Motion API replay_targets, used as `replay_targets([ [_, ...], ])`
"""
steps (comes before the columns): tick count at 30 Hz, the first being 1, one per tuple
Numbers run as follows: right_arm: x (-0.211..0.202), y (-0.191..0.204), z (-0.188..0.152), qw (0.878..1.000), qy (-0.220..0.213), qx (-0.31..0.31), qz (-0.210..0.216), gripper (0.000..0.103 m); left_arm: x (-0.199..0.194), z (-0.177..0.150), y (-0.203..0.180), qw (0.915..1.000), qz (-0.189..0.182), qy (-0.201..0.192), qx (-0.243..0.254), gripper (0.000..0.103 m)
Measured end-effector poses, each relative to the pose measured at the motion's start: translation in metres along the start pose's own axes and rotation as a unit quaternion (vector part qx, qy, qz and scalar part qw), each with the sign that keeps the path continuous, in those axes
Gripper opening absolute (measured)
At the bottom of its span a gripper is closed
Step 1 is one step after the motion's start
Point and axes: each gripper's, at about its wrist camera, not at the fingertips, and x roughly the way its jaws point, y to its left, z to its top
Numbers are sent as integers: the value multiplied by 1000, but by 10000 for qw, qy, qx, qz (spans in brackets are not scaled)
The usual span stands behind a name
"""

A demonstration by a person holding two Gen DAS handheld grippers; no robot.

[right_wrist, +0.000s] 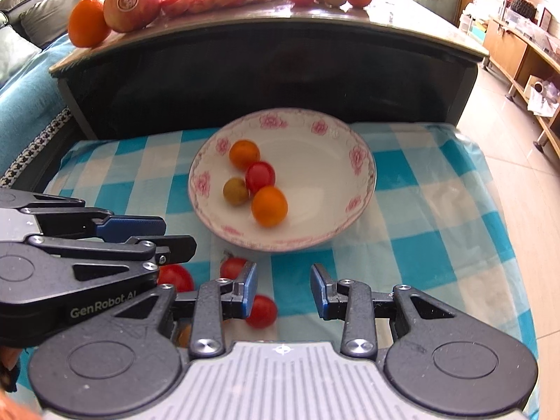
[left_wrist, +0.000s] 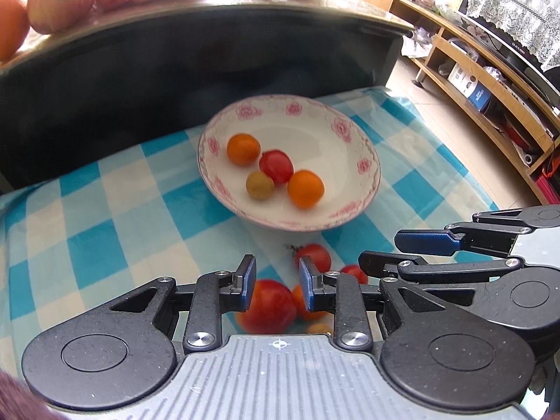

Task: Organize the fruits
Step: 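Move both open tools back toward the remaining fruit, then grasp the large red-yellow fruit with the left tool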

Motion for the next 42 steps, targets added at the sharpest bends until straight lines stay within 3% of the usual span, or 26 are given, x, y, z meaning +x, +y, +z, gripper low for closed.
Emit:
replay_targets([
  [6,2,1,-12,9999,160,36,31,38,3,-8,-1,10000,35,67,3,44],
  [16,10,-7,-21,9991,406,144,26,38,16,-12,4,9997,106,214,-59,50],
  [31,17,-18,-17,9983,385,431,48,38,16,-16,9,9996,8,216,-160,49],
  [42,26,-12,-8,9971,304,595,363,38,16,-18,15,9994,-36,281,-200,49],
])
